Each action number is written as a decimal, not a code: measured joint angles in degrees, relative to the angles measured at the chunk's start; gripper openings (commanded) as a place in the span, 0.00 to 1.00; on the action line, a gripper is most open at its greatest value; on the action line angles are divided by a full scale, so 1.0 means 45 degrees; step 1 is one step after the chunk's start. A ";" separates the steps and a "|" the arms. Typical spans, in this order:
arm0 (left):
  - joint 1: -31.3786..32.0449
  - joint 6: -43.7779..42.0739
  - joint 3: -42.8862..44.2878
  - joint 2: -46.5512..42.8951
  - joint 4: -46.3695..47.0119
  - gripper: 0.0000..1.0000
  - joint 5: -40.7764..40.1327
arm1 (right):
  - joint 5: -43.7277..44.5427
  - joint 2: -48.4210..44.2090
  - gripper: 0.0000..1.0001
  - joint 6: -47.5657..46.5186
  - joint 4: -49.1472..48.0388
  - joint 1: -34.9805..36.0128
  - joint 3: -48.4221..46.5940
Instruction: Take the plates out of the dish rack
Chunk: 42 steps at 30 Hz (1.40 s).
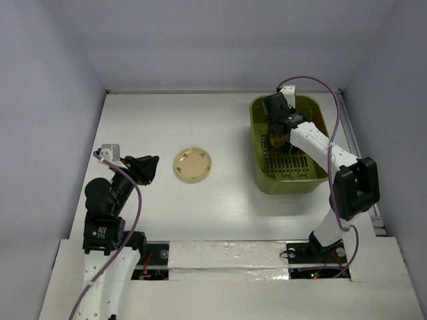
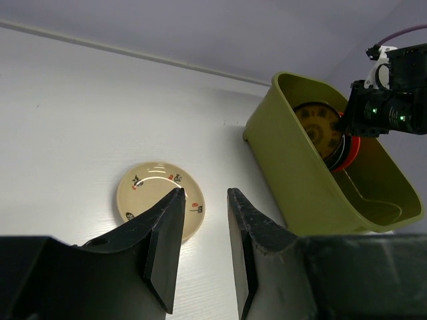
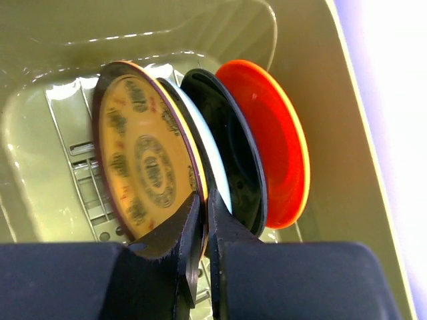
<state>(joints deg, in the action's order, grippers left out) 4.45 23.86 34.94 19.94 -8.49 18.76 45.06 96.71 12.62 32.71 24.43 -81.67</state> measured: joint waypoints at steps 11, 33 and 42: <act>0.0000 0.0000 0.0000 0.0000 0.0005 0.29 0.0000 | 0.0034 -0.2035 0.00 -0.0427 0.0792 0.0165 -0.0855; -0.0005 0.0005 0.0000 0.0005 0.0000 0.31 -0.0223 | -0.7475 0.0544 0.00 0.3390 -0.3900 0.5489 0.0330; -0.0010 0.0005 0.0000 0.0005 0.0000 0.32 -0.0223 | -0.7796 0.2565 0.00 0.4279 -0.4517 0.5484 -0.0053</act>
<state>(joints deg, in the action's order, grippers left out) 4.40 23.88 34.94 19.97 -8.49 17.76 9.98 108.25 31.88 12.38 49.10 -81.91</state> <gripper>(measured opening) 0.316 0.110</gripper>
